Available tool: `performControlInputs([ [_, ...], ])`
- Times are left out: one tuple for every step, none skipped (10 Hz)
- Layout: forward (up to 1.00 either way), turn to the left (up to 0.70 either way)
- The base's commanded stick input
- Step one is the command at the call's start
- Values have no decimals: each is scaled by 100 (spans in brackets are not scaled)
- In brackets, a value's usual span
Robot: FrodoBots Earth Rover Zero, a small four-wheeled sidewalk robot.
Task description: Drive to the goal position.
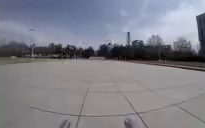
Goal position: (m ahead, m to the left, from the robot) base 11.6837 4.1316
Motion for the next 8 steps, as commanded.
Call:
performControlInputs([
  [85,0],
  [85,0],
  [85,0],
  [85,0],
  [85,0],
  [85,0],
  [85,0],
  [85,0],
])
